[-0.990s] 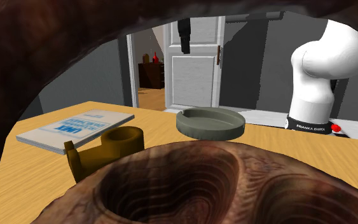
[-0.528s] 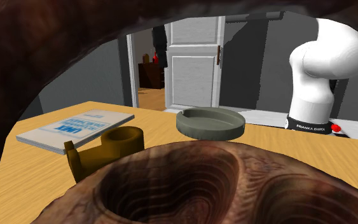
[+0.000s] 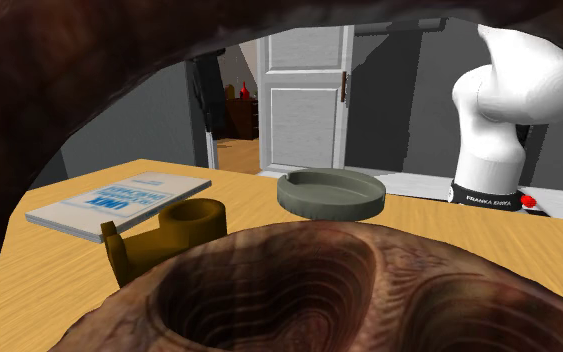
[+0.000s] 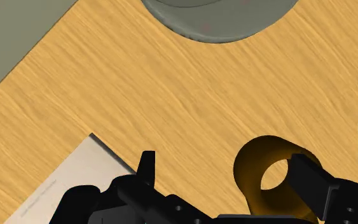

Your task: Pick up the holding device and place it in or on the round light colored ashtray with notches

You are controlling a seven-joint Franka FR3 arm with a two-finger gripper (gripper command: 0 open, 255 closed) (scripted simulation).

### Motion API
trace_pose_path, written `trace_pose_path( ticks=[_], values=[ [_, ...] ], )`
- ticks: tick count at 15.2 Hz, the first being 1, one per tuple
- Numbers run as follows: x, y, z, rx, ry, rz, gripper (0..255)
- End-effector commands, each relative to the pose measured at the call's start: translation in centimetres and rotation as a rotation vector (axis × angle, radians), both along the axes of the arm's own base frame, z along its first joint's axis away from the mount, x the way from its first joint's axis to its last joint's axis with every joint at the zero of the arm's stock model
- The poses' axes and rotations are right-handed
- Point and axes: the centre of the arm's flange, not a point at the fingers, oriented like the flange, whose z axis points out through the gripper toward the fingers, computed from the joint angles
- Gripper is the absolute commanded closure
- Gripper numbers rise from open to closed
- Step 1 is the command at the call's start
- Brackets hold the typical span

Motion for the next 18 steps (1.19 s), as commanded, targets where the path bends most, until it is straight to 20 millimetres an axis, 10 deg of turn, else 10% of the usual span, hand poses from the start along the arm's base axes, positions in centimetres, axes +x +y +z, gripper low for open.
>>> trace_pose_path(
  ticks=[1, 10, 18],
  values=[
    [0.5, 2.7, -1.5, -0.004, 0.003, 0.058, 0],
    [0.7, 14.1, -6.7, -0.026, 0.018, 0.312, 0],
    [0.1, 14.2, -10.9, -0.027, 0.019, 0.324, 0]
  ],
)
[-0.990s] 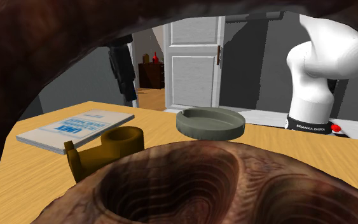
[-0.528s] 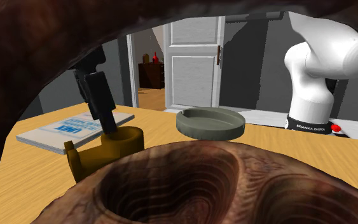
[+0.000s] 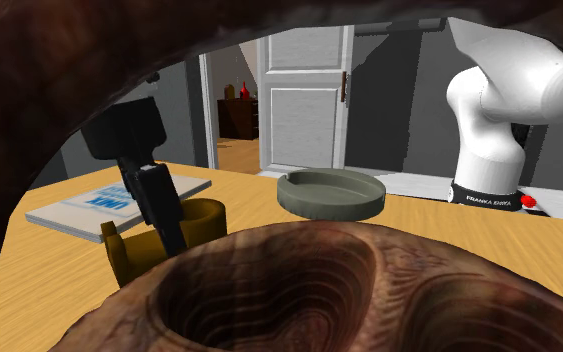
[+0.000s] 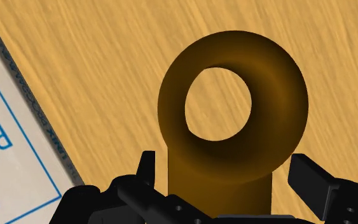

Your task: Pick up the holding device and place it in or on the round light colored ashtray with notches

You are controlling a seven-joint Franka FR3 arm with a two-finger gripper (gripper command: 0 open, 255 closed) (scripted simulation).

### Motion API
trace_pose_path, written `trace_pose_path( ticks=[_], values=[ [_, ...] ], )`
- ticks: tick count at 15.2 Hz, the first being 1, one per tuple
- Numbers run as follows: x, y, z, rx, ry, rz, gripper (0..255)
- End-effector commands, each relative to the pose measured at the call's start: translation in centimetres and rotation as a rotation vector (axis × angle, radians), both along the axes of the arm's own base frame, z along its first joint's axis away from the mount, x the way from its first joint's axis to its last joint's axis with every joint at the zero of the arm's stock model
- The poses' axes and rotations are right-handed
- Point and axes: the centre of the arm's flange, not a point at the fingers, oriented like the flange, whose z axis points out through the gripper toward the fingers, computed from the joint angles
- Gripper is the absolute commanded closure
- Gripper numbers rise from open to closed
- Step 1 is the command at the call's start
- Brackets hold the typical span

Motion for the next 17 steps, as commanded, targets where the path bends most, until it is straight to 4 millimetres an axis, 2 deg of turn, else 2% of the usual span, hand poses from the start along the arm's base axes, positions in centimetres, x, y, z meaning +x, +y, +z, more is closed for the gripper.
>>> trace_pose_path(
  ticks=[1, 8, 9, 17],
  values=[
    [-0.07, -0.03, -0.55, 0.000, 0.000, 0.000, 0],
    [-0.07, -0.03, -0.54, 0.000, 0.000, 0.000, 0],
    [-0.07, -0.03, -0.54, 0.000, 0.000, 0.000, 255],
    [-0.06, -0.01, -0.54, 0.000, 0.000, 0.000, 255]
  ],
)
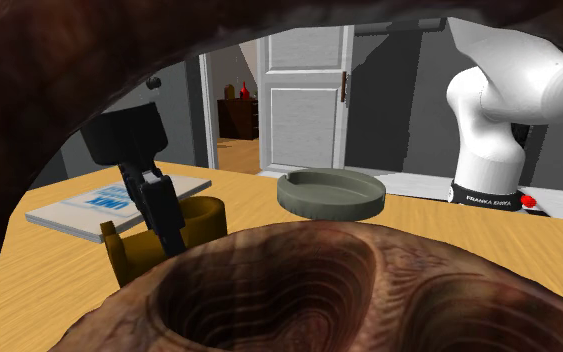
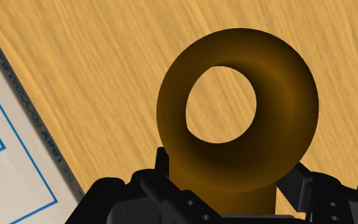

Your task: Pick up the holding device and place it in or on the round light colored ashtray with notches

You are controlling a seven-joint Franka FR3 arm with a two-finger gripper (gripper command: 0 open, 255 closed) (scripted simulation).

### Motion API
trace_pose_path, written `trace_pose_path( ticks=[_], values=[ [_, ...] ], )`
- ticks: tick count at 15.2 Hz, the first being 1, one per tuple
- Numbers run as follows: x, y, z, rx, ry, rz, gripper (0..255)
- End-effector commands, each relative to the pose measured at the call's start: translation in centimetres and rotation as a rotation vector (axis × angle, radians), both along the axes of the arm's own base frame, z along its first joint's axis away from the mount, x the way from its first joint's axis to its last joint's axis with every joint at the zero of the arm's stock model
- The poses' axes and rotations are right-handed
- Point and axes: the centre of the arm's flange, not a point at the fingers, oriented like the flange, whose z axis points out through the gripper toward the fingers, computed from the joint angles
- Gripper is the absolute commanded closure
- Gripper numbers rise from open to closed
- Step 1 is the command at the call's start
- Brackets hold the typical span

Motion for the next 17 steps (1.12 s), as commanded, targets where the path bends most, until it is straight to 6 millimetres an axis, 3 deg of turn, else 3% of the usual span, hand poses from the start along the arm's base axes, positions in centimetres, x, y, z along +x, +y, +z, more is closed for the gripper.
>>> trace_pose_path(
  ticks=[1, 17],
  values=[
    [0.0, 0.0, 0.0, 0.000, 0.000, 0.000, 255],
    [0.0, 0.0, 8.5, 0.000, 0.000, 0.000, 255]
  ],
)
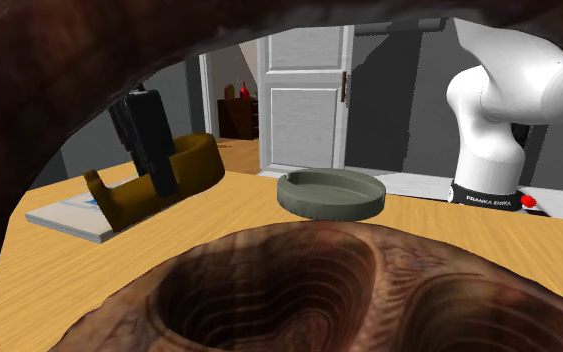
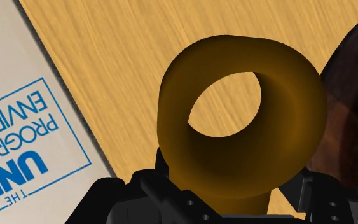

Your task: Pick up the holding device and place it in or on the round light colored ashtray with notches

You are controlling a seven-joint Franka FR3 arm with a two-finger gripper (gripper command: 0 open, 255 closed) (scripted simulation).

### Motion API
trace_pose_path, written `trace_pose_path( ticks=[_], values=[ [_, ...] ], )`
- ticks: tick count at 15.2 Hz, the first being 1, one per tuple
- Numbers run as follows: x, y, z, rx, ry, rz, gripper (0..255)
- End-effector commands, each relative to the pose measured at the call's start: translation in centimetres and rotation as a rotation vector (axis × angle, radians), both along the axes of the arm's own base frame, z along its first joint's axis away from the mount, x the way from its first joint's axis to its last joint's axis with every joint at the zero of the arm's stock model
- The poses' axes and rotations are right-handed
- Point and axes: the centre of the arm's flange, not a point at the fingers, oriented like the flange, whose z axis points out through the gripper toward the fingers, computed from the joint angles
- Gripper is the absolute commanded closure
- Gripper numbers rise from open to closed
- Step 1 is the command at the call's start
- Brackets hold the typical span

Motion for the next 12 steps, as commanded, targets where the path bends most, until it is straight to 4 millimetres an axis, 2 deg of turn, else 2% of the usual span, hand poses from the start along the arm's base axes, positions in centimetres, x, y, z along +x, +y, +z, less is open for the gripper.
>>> trace_pose_path(
  ticks=[1, 3, 12],
  values=[
    [0.1, -0.2, 1.1, 0.000, 0.000, 0.000, 255],
    [0.1, -0.2, 2.1, 0.000, 0.000, 0.000, 255],
    [-6.7, -9.9, 2.0, 0.000, 0.000, 0.000, 255]
  ],
)
